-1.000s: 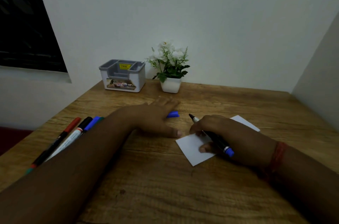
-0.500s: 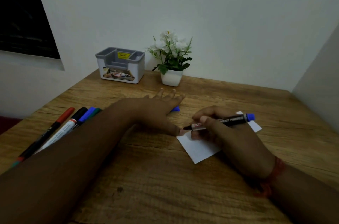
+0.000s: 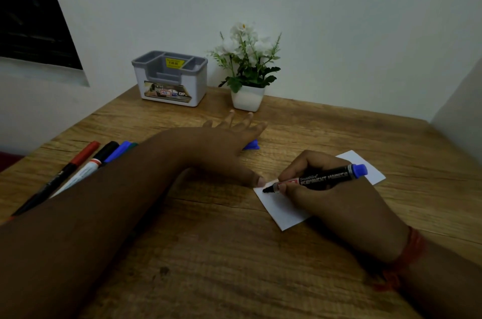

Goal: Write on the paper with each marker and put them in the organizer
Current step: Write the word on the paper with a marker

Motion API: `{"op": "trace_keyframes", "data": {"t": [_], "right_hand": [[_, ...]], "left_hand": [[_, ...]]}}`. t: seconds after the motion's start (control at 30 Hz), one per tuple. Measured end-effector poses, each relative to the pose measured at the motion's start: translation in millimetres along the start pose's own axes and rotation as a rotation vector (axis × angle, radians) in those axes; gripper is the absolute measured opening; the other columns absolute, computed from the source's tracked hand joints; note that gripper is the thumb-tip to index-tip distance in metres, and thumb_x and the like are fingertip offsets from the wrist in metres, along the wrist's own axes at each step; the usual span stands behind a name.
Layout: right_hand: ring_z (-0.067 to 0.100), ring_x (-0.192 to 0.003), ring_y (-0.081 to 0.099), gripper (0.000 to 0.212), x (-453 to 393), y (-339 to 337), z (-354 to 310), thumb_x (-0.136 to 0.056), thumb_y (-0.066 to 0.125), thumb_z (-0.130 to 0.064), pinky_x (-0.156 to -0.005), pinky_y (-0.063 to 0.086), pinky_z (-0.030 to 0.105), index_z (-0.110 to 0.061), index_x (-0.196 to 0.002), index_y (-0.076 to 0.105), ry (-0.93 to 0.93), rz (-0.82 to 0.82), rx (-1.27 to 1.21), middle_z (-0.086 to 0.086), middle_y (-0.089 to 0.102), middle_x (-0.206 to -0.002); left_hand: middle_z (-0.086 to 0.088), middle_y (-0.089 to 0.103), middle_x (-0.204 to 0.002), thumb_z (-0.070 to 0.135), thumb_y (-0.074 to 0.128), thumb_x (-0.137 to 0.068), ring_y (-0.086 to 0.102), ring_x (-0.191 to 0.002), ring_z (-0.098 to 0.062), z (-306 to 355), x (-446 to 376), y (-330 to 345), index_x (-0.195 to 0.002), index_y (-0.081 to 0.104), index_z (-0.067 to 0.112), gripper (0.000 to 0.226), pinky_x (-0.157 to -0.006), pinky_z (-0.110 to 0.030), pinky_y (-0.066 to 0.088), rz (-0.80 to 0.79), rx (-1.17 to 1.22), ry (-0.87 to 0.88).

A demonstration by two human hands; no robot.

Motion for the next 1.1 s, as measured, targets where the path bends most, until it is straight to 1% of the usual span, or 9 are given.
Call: {"op": "trace_keyframes", "data": {"t": [0.2,0.27,0.33,0.4,0.53,0.6,0.73,0.97,1.1], "right_hand": [[0.0,-0.083,0.066,0.002,-0.8,1.2,0.0,-0.079,0.074,-0.028,-0.067,0.052,0.014,-0.027,-0.078,0.074,-0.005,-0.011,-0.001,-0.014,0.073,-0.088],[0.003,-0.081,0.067,0.003,0.1,1.1,-0.8,-0.079,0.074,-0.024,-0.066,0.052,0.018,-0.024,-0.077,0.073,0.003,-0.015,-0.018,-0.01,0.074,-0.086],[0.004,-0.08,0.067,0.005,1.5,1.0,-1.4,-0.079,0.075,-0.02,-0.064,0.052,0.02,-0.021,-0.075,0.073,0.019,-0.019,-0.033,-0.008,0.074,-0.084],[0.001,-0.08,0.067,0.005,2.5,0.7,-2.2,-0.08,0.075,-0.02,-0.064,0.052,0.018,-0.022,-0.075,0.073,0.029,-0.017,-0.044,-0.009,0.074,-0.085],[-0.002,-0.077,0.066,0.008,2.1,-1.6,-1.6,-0.081,0.075,-0.019,-0.059,0.05,0.009,-0.022,-0.075,0.073,0.043,0.039,-0.065,-0.012,0.074,-0.085],[-0.002,-0.077,0.066,0.009,2.1,-1.0,-1.5,-0.082,0.076,-0.018,-0.057,0.048,0.007,-0.022,-0.074,0.073,0.047,0.041,-0.057,-0.012,0.073,-0.083],[-0.001,-0.081,0.066,0.008,1.6,-0.1,-2.1,-0.082,0.075,-0.018,-0.059,0.05,0.009,-0.02,-0.075,0.073,0.053,0.032,-0.043,-0.012,0.073,-0.085],[-0.001,-0.076,0.066,0.009,1.3,-1.1,-0.9,-0.081,0.076,-0.018,-0.057,0.049,0.01,-0.023,-0.074,0.072,0.046,0.066,-0.027,-0.012,0.073,-0.082],[0.001,-0.075,0.066,0.007,2.0,-1.8,-0.6,-0.079,0.075,-0.019,-0.058,0.05,0.014,-0.022,-0.073,0.071,0.048,0.079,-0.026,-0.011,0.073,-0.082]], "left_hand": [[0.005,-0.033,-0.158,0.082,0.055,-0.071,-0.035,-0.142,-0.027,1.0,2.8,-2.9,-0.15,-0.022,0.042,0.117,-0.115,-0.065,-0.011,0.047,-0.045,-0.001],[0.006,-0.034,-0.157,0.084,0.053,-0.07,-0.037,-0.141,-0.026,0.6,3.8,-3.2,-0.149,-0.023,0.043,0.117,-0.114,-0.065,-0.011,0.058,-0.059,0.002],[0.006,-0.036,-0.156,0.085,0.052,-0.069,-0.038,-0.14,-0.026,0.6,4.6,-3.5,-0.149,-0.024,0.043,0.118,-0.114,-0.065,-0.012,0.068,-0.069,-0.001],[0.006,-0.037,-0.156,0.086,0.052,-0.069,-0.04,-0.139,-0.026,1.3,5.1,-4.1,-0.149,-0.024,0.043,0.118,-0.114,-0.065,-0.013,0.074,-0.083,-0.003],[0.005,-0.038,-0.155,0.085,0.052,-0.07,-0.041,-0.138,-0.026,3.1,6.0,-5.6,-0.148,-0.025,0.043,0.118,-0.114,-0.064,-0.014,0.079,-0.099,-0.005],[0.005,-0.038,-0.155,0.085,0.053,-0.07,-0.041,-0.138,-0.025,3.5,6.4,-6.0,-0.148,-0.025,0.043,0.118,-0.114,-0.064,-0.014,0.08,-0.102,-0.006],[0.005,-0.038,-0.156,0.085,0.053,-0.07,-0.04,-0.139,-0.026,3.8,6.6,-7.0,-0.149,-0.024,0.042,0.118,-0.114,-0.065,-0.013,0.084,-0.108,-0.002],[0.006,-0.039,-0.155,0.086,0.052,-0.069,-0.041,-0.138,-0.026,3.7,5.8,-6.2,-0.148,-0.025,0.043,0.118,-0.114,-0.066,-0.013,0.084,-0.116,-0.001],[0.007,-0.04,-0.154,0.085,0.052,-0.069,-0.04,-0.139,-0.027,5.0,6.3,-6.4,-0.148,-0.025,0.043,0.118,-0.114,-0.065,-0.012,0.084,-0.118,0.003]]}}
Point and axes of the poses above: each hand's wrist, its own x-axis away from the middle knuckle, its own y-axis out of the palm, z = x × y, the point moved 3 cm from there along -x, towards the middle knuckle
